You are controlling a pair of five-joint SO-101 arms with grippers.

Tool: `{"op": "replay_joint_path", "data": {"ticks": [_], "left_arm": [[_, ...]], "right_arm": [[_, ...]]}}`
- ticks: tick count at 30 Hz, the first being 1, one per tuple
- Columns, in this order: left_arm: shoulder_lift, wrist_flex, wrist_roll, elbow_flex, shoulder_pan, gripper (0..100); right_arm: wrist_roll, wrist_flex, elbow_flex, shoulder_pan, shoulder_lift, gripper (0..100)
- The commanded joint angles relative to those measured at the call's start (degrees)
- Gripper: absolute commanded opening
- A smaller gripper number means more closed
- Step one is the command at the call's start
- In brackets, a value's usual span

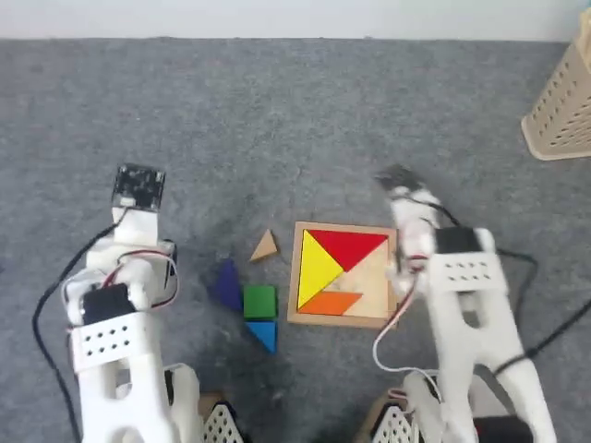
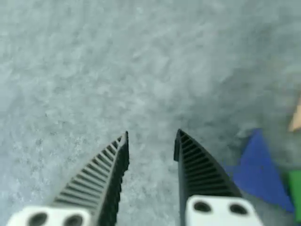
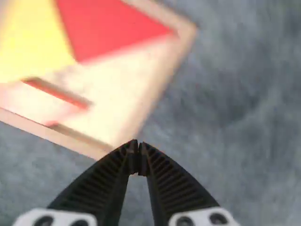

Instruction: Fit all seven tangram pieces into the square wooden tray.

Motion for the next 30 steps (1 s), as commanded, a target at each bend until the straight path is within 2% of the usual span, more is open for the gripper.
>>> {"op": "replay_joint_path", "data": {"ticks": [1, 6, 13, 17, 22, 30], "left_arm": [[-1.2, 9.8, -0.4, -10.0, 6.5, 16], [3.9, 14.9, -0.2, -14.3, 16.2, 16], [29.5, 14.9, 1.2, -27.6, 21.8, 16], [42.5, 12.6, 1.6, -34.1, 25.6, 16], [55.6, 7.9, 5.5, -39.1, 29.4, 16], [61.7, 6.8, 5.5, -42.8, 31.6, 16]], "right_arm": [[3.9, -4.6, 6.5, 11.2, -4.8, 0.9], [10.5, -11.5, 17.9, 17.5, -9.1, 0.9], [12.1, -15.3, 25.6, 18.3, -16.3, 0.9], [12.1, -15.3, 28.0, 18.1, -20.5, 1.1], [12.1, -15.3, 29.5, 18.1, -23.4, 1.3], [12.1, -15.3, 29.5, 18.1, -23.6, 1.3]]}}
